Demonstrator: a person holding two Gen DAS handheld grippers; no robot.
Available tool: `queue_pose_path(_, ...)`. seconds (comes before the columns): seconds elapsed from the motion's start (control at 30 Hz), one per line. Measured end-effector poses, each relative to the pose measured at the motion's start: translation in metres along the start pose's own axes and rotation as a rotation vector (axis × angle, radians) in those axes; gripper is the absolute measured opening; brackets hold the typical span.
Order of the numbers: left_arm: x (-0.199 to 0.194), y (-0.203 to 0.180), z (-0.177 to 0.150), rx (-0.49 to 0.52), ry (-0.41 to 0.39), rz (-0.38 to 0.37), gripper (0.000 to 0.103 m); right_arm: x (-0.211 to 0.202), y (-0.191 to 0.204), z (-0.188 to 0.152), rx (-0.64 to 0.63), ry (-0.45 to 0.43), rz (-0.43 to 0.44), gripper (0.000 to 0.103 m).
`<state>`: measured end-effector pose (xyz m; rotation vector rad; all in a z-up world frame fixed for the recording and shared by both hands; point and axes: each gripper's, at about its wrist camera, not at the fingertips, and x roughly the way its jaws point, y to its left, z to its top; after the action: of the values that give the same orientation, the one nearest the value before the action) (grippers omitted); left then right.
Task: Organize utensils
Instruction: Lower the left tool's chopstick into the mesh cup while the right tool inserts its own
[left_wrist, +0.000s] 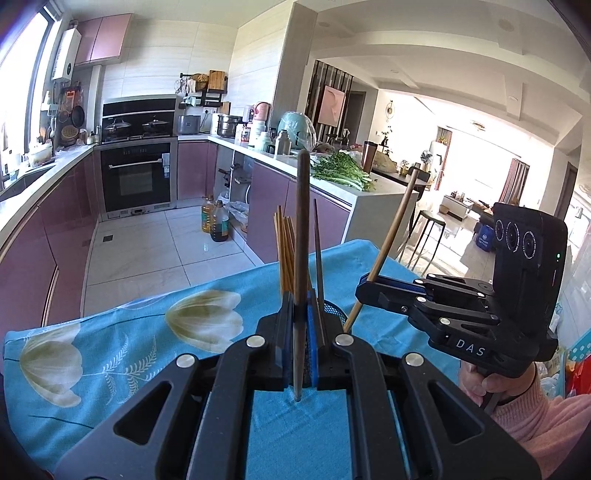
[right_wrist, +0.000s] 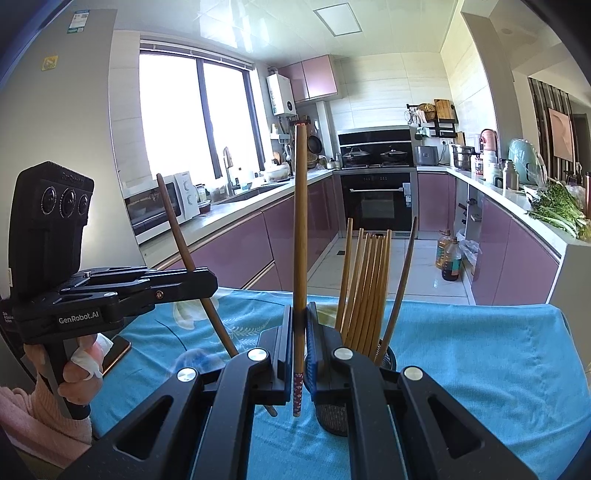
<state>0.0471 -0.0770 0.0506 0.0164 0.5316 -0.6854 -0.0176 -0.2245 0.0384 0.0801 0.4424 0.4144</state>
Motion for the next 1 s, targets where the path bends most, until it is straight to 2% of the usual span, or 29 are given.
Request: queue_pose_path(1.0,-0.026,-0.009,0.019,0.023,-0.073,-0.025,0.008,-0.008,-0.005,0.016,-0.009,-0.054,-0.005,0.006)
